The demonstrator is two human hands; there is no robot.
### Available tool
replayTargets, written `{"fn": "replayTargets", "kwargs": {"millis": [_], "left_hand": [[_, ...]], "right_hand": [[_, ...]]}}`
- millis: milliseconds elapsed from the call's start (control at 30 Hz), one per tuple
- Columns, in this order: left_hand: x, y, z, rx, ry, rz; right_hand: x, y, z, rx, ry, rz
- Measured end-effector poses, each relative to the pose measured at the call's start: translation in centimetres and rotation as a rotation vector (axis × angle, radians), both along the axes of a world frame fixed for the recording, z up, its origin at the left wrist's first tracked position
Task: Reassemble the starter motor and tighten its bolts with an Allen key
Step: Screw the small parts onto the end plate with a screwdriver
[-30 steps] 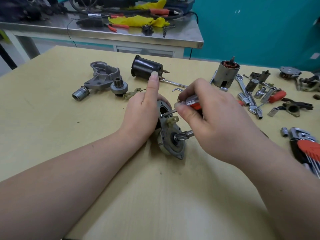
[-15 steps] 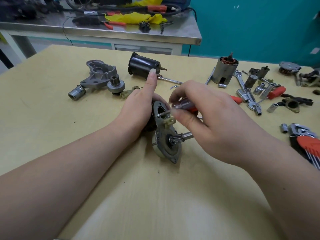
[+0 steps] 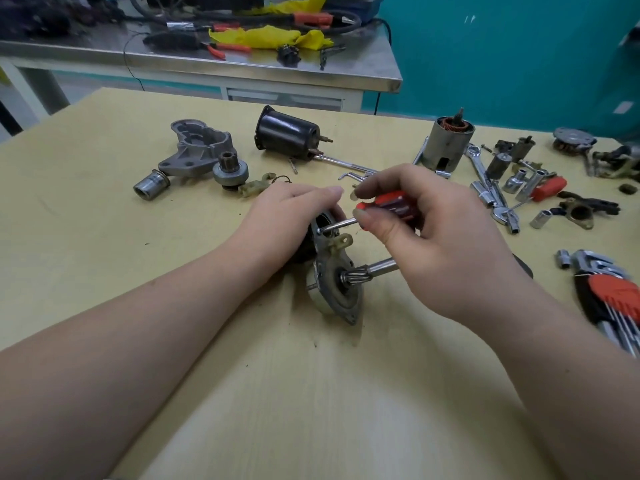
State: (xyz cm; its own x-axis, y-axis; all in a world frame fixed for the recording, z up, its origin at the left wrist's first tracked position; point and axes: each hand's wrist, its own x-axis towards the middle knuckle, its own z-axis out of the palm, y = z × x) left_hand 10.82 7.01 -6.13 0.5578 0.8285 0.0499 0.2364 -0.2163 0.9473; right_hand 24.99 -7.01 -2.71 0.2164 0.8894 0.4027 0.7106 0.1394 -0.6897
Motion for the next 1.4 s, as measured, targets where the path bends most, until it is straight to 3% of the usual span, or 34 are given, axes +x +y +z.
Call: {"fn": "replayTargets", "kwargs": {"millis": [400, 667, 833, 1033, 1167, 1400], "left_hand": [[-0.2, -0.1, -0.1, -0.028, -0.069, -0.038], [-0.1, 0.3, -0.3, 0.016, -0.053, -0.028], [-0.3, 0.1, -0.1, 0.053, -0.023, -0.032], [-0.2, 0.1, -0.1, 0.047, -0.005, -0.040], [-0.2, 0.4, -0.2, 0.034, -0.019, -0.030], [-0.2, 0.3, -0.3, 0.037, -0.011, -0.010]], "right_hand": [[-0.3, 0.1, 0.5, -0.145, -0.237, -0.053], [-0.1, 0.2, 0.0, 0.052, 0.219, -0.049], [-0.3, 0.3, 0.1, 0.045, 0.019, -0.112], [-0.4, 0.2, 0.1, 0.059, 0.101, -0.028], [0.9, 0.0, 0.4, -0.023, 0.006, -0.004], [0.0, 0.0, 0.1, 0.123, 0.027, -0.042]]}}
